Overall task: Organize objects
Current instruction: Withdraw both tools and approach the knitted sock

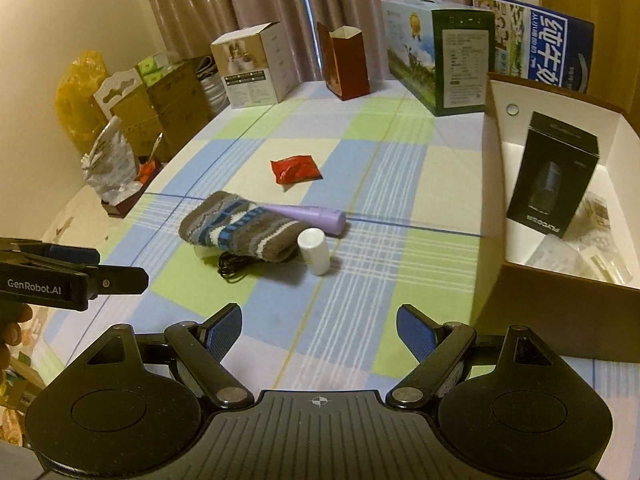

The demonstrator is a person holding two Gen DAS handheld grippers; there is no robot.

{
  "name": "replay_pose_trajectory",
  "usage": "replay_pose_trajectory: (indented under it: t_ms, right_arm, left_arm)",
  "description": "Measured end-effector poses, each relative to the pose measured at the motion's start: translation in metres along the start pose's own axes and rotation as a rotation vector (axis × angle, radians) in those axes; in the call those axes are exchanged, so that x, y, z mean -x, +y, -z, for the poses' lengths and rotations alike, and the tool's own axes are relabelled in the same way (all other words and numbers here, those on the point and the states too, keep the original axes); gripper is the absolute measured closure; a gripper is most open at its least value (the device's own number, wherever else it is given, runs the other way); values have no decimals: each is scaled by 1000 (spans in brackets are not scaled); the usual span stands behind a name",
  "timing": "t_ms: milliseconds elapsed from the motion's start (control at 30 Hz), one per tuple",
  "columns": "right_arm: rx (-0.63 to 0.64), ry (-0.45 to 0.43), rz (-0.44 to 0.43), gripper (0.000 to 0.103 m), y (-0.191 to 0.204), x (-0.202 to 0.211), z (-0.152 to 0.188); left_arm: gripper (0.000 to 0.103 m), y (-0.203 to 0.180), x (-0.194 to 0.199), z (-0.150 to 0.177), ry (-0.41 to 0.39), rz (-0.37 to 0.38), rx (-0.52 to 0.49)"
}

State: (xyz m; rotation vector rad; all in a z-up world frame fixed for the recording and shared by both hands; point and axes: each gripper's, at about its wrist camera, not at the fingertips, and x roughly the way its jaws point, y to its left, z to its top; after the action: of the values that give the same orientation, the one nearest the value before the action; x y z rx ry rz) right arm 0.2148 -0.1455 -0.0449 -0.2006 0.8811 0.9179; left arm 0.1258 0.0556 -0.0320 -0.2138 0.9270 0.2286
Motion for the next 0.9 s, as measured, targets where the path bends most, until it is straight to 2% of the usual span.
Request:
replay_pose_trajectory:
  t_ms: [300,633,733,900]
  right_arm:
    - [-47,24,49,21,-4,-19,-1]
    - [-160,47,129,21,-25,-21,6]
    - [-197,53,155,21,-33,-19,9]
    - [-255,67,183,21,-42,-18,14]
  left_arm:
    - [10,3,-32,-6,-44,-19,-160]
    - [10,-16,-79,-11,-69,-38,-452]
    - [14,-25,-93,-12,-79,-45,-533]
    - [20,-35,-114,-15,-81,-45,-615]
